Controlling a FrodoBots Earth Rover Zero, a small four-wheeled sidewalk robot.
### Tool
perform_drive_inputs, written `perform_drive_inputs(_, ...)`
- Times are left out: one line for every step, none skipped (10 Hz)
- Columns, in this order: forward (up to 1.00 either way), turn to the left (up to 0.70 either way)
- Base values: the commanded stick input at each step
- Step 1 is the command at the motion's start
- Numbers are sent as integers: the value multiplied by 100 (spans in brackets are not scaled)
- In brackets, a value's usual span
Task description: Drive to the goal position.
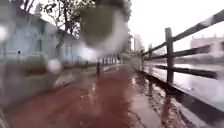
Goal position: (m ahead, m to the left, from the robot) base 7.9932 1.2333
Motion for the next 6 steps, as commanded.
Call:
perform_drive_inputs(100,1)
perform_drive_inputs(100,1)
perform_drive_inputs(100,1)
perform_drive_inputs(100,1)
perform_drive_inputs(100,1)
perform_drive_inputs(100,1)
